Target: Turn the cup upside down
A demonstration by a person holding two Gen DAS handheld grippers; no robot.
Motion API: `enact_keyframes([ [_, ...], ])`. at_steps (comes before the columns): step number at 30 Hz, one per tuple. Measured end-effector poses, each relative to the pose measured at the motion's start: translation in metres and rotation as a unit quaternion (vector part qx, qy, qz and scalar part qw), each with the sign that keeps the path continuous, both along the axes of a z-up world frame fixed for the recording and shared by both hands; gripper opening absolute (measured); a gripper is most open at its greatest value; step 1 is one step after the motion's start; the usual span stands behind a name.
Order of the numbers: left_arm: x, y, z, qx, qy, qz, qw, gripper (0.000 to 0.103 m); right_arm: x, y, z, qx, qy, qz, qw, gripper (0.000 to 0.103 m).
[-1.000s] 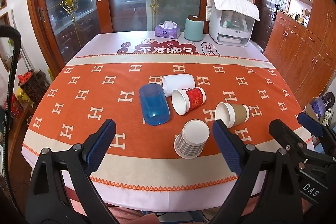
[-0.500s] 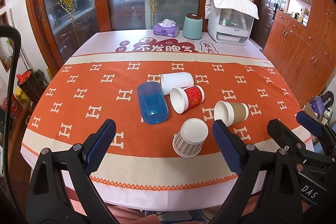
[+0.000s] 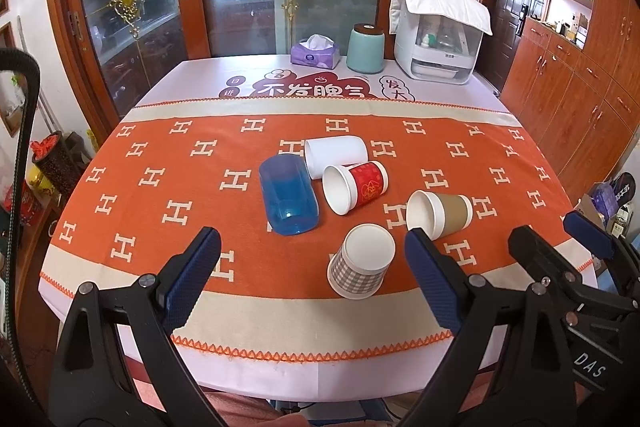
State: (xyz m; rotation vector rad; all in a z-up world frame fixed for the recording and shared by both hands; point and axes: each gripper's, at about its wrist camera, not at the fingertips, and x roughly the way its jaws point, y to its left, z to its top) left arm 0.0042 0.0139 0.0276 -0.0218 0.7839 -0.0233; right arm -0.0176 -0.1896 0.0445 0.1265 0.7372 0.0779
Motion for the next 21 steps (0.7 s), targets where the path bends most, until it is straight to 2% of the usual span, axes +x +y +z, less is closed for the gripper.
enact_keyframes([
  [21, -0.0019, 0.0016, 0.0006, -0.003, 0.003, -0.001, 1.0, 0.092, -0.0006, 0.0008, -0.0075, -0.001, 0.0, 0.004, 1.0, 0.09],
])
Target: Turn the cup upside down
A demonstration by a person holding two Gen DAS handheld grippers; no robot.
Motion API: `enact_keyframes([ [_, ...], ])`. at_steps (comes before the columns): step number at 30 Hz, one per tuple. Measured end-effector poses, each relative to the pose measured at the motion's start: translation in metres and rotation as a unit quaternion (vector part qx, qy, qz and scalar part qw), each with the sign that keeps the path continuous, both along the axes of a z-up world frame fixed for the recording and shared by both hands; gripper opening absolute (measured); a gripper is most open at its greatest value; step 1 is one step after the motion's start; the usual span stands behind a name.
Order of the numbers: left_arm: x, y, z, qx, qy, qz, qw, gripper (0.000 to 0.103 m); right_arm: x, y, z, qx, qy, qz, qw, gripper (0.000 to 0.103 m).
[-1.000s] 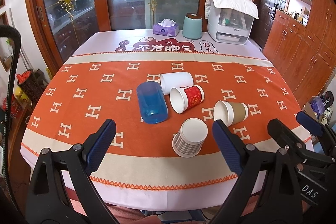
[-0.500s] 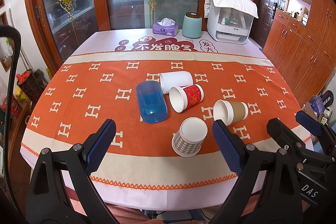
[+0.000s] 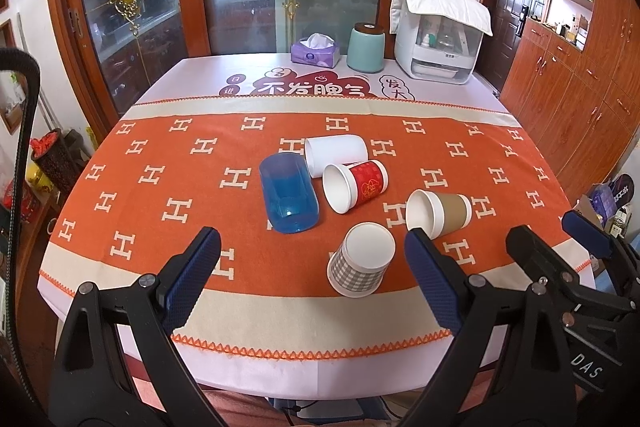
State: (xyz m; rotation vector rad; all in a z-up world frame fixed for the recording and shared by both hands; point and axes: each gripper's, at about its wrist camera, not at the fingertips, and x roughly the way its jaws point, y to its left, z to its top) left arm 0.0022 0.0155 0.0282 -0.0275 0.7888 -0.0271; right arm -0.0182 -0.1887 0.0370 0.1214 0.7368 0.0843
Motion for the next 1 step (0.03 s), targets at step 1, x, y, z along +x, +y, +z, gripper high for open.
enact_keyframes([
  [1, -0.0007, -0.0002, -0.0003, 0.0, 0.001, -0.001, 1.0, 0.092, -0.0017, -0.0011, -0.0012, 0.0, 0.001, -0.001, 1.0, 0.09],
])
